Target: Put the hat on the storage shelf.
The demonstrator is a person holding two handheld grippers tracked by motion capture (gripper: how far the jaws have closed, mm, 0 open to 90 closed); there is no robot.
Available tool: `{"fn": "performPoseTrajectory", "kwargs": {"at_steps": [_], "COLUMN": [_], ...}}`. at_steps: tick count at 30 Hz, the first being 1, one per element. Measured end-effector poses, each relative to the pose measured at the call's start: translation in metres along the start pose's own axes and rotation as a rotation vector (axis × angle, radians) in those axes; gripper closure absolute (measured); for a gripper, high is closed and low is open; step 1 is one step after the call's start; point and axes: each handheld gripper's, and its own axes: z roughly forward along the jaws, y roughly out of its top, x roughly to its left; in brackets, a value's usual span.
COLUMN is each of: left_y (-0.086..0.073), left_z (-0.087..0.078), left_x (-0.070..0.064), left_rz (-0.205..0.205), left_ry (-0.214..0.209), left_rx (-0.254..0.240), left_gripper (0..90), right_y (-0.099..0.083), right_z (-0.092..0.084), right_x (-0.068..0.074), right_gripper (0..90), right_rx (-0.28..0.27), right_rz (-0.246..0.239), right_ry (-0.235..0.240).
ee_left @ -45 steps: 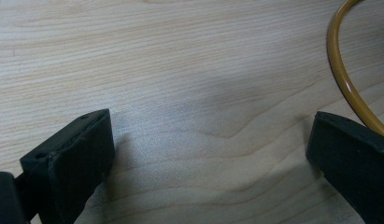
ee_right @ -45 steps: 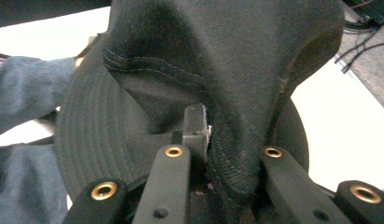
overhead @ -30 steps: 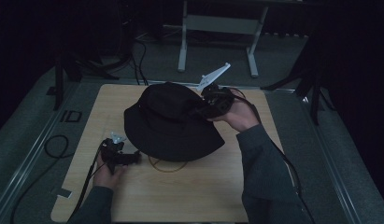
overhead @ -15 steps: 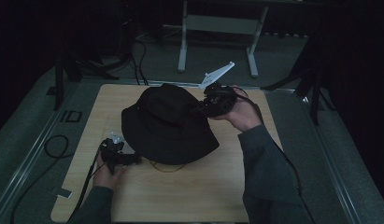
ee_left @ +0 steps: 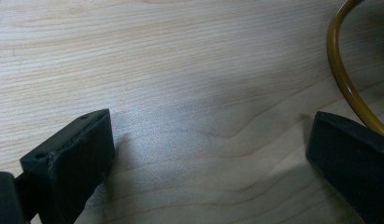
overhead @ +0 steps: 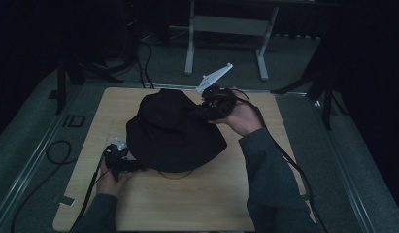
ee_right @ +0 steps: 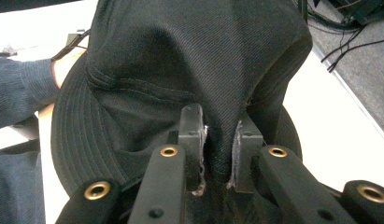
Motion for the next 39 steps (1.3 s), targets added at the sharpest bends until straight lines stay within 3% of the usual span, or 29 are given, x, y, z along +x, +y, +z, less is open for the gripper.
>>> {"fn": "performPoseTrajectory", "kwargs": {"at_steps": [5, 9, 14, 16, 18, 19, 20, 22, 28, 32, 39], "left_y": [0.000, 0.000, 0.000, 0.000, 0.000, 0.000, 0.000, 0.000, 0.000, 0.000, 0.000], "left_z": [0.000, 0.000, 0.000, 0.000, 0.000, 0.000, 0.000, 0.000, 0.000, 0.000, 0.000], "left_x": [0.000, 0.000, 0.000, 0.000, 0.000, 0.000, 0.000, 0.000, 0.000, 0.000, 0.000], "left_rz": [-0.001, -0.001, 0.000, 0.003, 0.004, 0.004, 0.004, 0.004, 0.004, 0.004, 0.004], "left_ry": [-0.001, -0.001, -0.002, -0.001, -0.002, -0.002, -0.002, -0.002, -0.002, -0.002, -0.002], "left_rx": [0.000, 0.000, 0.002, 0.004, 0.005, 0.005, 0.005, 0.005, 0.005, 0.005, 0.005], "left_gripper": [1.3, 1.2, 1.3, 1.3, 1.3, 1.3, 1.3, 1.3, 1.3, 1.2, 1.2], "right_y": [-0.001, -0.003, -0.005, -0.006, -0.006, -0.006, -0.006, -0.007, -0.011, -0.019, -0.033], "right_z": [0.003, 0.014, 0.016, 0.014, 0.007, 0.007, 0.002, 0.000, -0.009, -0.014, -0.014], "right_x": [-0.001, 0.000, -0.001, -0.001, -0.001, -0.001, -0.001, -0.001, 0.003, 0.004, -0.001], "right_gripper": [77.0, 77.7, 76.1, 70.6, 59.1, 59.1, 52.5, 49.6, 31.3, 24.9, 22.8], "right_rx": [0.017, 0.078, 0.070, 0.066, 0.035, 0.035, 0.024, 0.021, 0.025, 0.029, 0.046], "right_rz": [0.010, -0.003, 0.000, 0.002, 0.020, 0.020, 0.032, 0.032, 0.048, 0.060, 0.084], "right_ry": [-0.008, -0.040, -0.034, -0.036, -0.032, -0.032, -0.034, -0.029, -0.068, -0.068, -0.069]}}
